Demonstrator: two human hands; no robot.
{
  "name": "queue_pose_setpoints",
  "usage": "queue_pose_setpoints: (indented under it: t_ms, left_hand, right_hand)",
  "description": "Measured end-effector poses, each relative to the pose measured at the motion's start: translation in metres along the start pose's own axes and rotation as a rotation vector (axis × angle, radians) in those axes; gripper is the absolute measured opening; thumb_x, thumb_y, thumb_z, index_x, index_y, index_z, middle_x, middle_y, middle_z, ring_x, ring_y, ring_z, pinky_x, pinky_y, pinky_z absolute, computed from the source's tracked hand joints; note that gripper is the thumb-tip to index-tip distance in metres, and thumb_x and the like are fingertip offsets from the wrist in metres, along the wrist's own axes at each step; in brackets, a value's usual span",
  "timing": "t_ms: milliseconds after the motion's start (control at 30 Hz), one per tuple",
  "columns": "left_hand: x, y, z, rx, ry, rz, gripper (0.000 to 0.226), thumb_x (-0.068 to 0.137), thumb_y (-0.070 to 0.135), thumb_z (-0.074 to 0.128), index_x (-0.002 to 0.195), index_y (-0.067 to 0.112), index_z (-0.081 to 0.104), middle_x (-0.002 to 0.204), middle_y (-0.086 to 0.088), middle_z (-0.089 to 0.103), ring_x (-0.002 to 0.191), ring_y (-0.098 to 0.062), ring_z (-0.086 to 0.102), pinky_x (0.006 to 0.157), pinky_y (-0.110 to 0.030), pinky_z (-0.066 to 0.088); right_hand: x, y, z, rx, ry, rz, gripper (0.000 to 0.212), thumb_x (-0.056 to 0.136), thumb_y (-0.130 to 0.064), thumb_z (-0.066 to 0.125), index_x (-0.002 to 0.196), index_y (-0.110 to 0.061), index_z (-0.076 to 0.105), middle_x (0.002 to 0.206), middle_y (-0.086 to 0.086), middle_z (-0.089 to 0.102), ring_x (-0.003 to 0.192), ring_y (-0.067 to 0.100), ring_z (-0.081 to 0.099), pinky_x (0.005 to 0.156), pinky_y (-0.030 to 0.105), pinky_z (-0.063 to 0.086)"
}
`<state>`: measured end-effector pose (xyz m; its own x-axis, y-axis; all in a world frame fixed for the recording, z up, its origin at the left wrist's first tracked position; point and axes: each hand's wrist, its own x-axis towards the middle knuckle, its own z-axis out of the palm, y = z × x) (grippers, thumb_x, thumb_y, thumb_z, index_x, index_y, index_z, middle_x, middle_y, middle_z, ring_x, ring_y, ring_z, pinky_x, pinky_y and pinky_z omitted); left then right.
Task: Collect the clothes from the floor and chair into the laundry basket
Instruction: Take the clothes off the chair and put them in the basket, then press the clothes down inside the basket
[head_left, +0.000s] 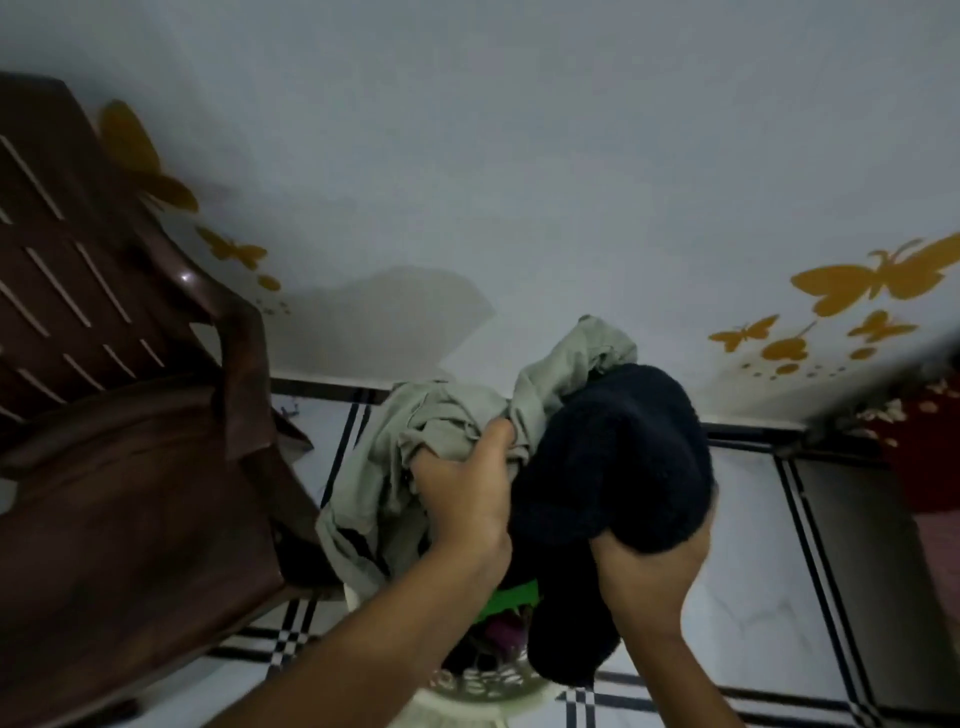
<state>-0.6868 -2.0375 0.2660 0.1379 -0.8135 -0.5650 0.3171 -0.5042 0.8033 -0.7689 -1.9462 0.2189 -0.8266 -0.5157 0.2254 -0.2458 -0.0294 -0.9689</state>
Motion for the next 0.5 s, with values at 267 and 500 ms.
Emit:
queue_pose_setpoints:
  t_ms: [267,500]
  left_hand:
    - [0.111,-0.040,-0.079,1.769,-0.253,0.311,0.069,0.085,0.065,0.039,0.128,0.013,0.053,0.129,-0.012,0.053,0.118,-0.034,0.048,0.097,-0.046,0.043]
    - [0.186,-0.103,-0.114,2.171,-0.967,0.677,0.147,0.044,0.074,0.076,0.136,0.048,-0.036,0.151,-0.001,-0.041,0.139,-0.037,-0.032,0.112,-0.068,0.004]
  right_hand:
    - [-0.017,0.095,0.043,-0.620,-0.701,0.221,0.110,0.066,-0.072,0.070,0.152,-0.046,0.007,0.163,0.002,0.011,0.148,0.028,0.005,0.117,0.057,0.018]
    - [-0.054,0.166,0.069,-0.907,-0.859,0.548,0.119,0.057,-0.085,0.062,0.135,-0.065,-0.025,0.153,-0.001,-0.043,0.140,0.045,-0.032,0.103,0.078,0.013]
